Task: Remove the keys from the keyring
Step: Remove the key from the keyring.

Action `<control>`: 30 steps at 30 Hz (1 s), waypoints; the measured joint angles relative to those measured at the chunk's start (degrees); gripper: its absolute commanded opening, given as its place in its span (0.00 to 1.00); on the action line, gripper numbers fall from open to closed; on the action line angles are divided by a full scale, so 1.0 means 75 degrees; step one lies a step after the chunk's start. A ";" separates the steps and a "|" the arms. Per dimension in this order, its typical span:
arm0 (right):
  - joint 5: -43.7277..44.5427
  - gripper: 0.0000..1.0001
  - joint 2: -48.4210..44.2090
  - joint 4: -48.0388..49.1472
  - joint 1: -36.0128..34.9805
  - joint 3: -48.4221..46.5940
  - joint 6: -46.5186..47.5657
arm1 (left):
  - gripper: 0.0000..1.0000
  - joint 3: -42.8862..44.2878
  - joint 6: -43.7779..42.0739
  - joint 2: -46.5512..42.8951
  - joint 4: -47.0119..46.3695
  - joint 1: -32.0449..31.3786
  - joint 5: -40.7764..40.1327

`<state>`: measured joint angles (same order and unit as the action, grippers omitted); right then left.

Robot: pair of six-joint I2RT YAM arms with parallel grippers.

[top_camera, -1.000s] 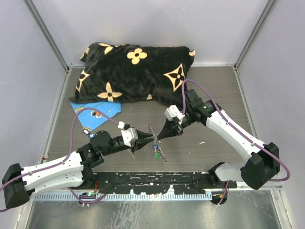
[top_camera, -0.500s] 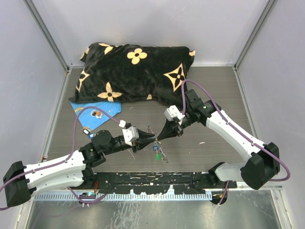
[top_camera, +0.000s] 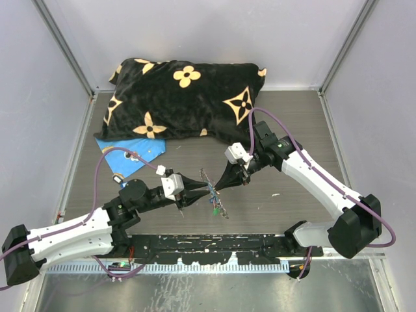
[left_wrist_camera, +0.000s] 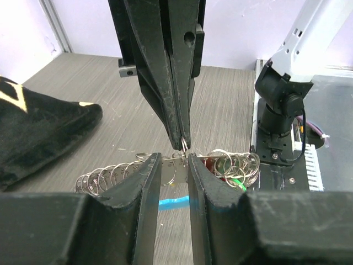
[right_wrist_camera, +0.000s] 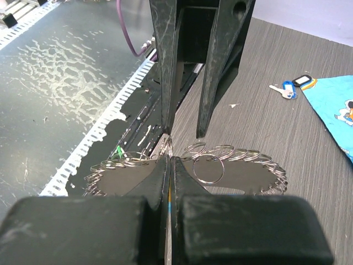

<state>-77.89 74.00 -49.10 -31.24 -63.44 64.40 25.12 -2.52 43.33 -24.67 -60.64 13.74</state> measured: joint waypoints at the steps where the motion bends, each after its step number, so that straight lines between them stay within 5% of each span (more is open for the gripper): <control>1: 0.0003 0.01 0.0000 0.0000 0.0000 0.0000 0.0000 | 0.27 0.0000 0.0006 0.0050 0.0000 0.0000 0.0003; 30: -0.0006 0.01 0.0000 -0.0035 0.0035 0.0000 -0.0003 | 0.27 -0.0114 0.0254 0.0309 -0.0055 0.0000 -0.0201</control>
<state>-77.93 74.00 -49.36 -30.98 -63.44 64.38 24.27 -0.62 45.65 -25.08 -60.64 12.23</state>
